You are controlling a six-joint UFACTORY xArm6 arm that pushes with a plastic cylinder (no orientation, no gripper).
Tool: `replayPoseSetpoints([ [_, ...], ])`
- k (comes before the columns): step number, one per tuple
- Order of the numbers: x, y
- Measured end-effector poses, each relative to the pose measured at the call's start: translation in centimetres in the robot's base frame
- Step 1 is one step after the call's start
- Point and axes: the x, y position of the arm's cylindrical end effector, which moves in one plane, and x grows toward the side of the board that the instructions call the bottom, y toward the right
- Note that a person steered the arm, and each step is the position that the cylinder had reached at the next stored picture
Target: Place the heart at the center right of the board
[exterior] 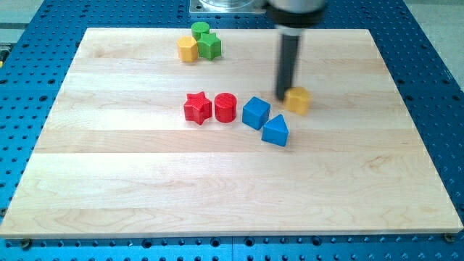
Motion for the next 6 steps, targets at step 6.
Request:
replayPoseSetpoints([
  [6, 5.2, 5.0],
])
